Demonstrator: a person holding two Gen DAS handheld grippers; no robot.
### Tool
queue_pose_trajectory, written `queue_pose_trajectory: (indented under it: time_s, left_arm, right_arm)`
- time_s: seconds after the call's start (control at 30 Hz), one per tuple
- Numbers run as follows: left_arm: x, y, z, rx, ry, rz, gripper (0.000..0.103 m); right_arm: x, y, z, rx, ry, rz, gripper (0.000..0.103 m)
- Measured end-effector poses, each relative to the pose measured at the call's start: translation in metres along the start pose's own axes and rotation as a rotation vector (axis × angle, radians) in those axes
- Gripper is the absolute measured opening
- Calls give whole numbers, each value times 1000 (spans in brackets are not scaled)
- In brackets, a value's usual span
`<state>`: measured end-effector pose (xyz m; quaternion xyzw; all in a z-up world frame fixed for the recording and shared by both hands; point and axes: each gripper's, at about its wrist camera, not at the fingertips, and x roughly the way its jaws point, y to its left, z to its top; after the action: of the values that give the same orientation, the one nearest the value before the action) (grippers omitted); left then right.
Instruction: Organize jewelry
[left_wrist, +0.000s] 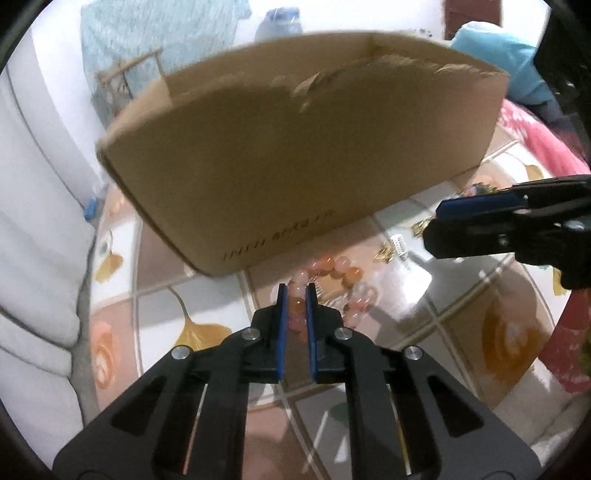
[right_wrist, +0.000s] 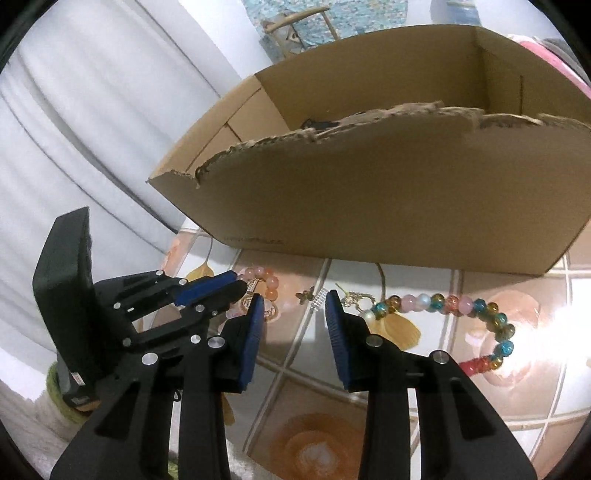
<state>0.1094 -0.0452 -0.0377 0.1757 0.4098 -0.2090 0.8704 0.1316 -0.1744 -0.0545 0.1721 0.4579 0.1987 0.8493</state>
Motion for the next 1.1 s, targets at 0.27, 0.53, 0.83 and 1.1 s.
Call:
queue_pose_trajectory:
  time_s: [0.27, 0.53, 0.83, 1.1]
  left_arm:
    - [-53, -18, 18, 61, -184, -23, 8]
    - [-48, 12, -7, -54, -17, -18, 9]
    - [-28, 44, -29, -178, 63, -22, 10]
    - [-40, 54, -31, -205, -65, -63, 38]
  right_arm:
    - [-10, -8, -8, 22, -28, 27, 34]
    - [-20, -18, -16, 36, -37, 43, 34]
    - [-6, -5, -14, -22, -14, 17, 34]
    - [14, 8, -2, -119, 32, -47, 34]
